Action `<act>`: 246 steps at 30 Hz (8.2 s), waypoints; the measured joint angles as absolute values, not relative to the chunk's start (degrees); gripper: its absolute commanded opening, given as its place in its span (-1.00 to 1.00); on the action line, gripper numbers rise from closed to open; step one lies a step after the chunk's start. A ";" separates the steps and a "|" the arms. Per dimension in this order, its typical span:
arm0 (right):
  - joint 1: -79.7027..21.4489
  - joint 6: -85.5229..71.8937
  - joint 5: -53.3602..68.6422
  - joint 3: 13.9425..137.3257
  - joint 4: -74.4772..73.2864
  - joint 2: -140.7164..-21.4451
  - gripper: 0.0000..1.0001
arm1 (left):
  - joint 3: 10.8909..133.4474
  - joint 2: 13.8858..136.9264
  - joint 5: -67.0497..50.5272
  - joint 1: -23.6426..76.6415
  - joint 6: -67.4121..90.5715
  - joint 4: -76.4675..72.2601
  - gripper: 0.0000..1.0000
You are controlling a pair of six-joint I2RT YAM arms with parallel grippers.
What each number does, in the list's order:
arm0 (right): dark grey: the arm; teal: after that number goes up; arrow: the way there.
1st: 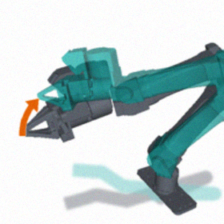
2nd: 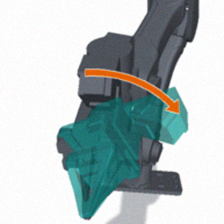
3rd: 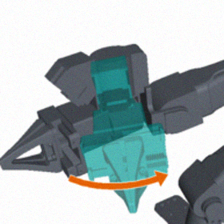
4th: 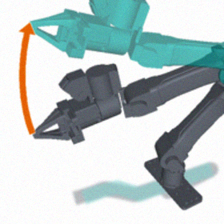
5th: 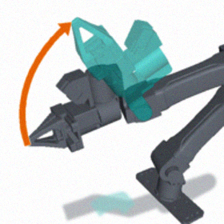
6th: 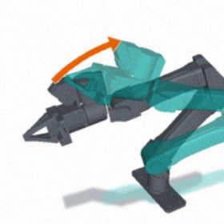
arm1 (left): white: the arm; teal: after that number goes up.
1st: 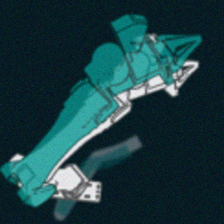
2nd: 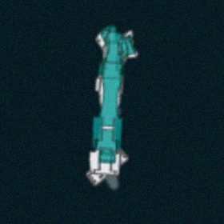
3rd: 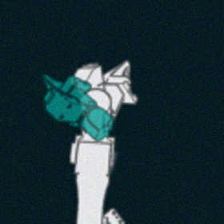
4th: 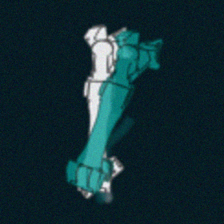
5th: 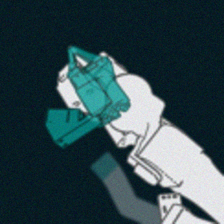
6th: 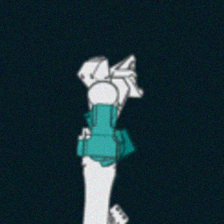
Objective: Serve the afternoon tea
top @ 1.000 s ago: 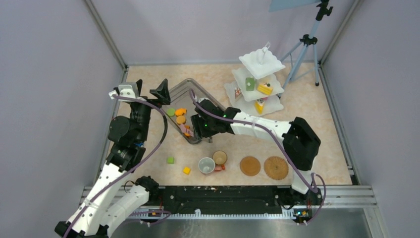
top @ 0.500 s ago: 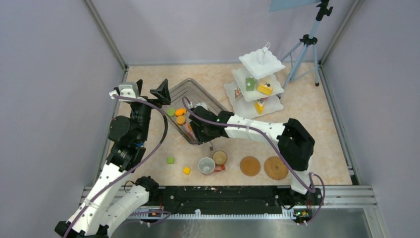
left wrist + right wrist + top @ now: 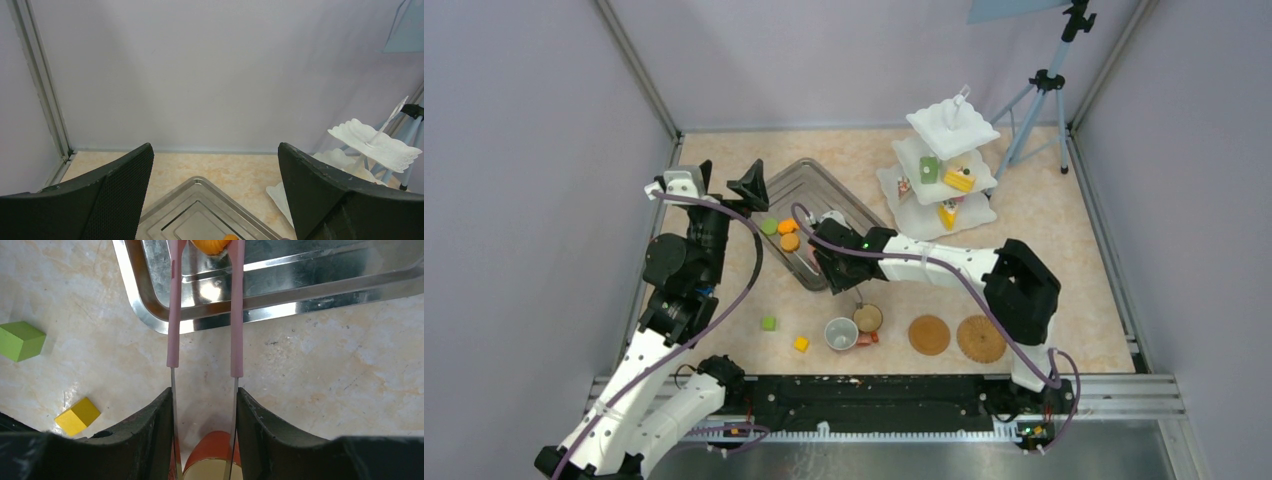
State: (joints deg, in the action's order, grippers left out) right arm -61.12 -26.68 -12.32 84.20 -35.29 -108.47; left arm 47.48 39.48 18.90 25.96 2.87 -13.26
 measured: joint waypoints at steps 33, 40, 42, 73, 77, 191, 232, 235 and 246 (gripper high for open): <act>-42.22 -15.25 -23.97 93.21 -44.12 -70.04 -1.00 | 47.48 39.48 18.90 25.96 2.90 -13.26 0.97; -36.40 -13.47 -22.65 94.74 -46.46 -69.95 -1.00 | 47.48 39.48 18.90 25.96 2.90 -13.26 0.98; -34.50 -13.47 -21.82 93.34 -46.17 -70.00 -1.00 | 47.48 39.48 18.90 25.96 2.87 -13.26 0.97; -26.46 -10.96 -10.83 91.74 -46.61 -78.15 0.10 | 47.48 39.48 18.90 25.96 2.90 -13.26 0.97; -26.87 -10.24 -10.85 94.59 -48.07 -76.20 0.12 | 47.48 39.48 18.90 25.96 2.90 -13.26 0.97; -25.10 -12.21 -14.48 88.33 -51.70 -66.67 -0.77 | 47.48 38.92 18.87 25.47 3.09 -13.26 0.97; -47.05 -11.11 -7.75 94.08 -39.07 -86.41 0.11 | 47.48 39.11 18.94 25.47 3.05 -13.21 0.98; -48.60 -10.39 -4.84 94.35 -36.29 -95.70 0.15 | 47.48 38.96 19.07 25.47 3.03 -13.21 0.98; -51.22 -3.14 1.45 108.75 -37.08 -120.31 0.17 | 47.48 37.74 20.27 25.45 2.39 -13.28 0.97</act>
State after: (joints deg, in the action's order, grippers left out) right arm -51.22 -3.14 1.45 108.75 -37.08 -120.31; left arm 47.48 37.74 20.27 25.45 2.39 -13.28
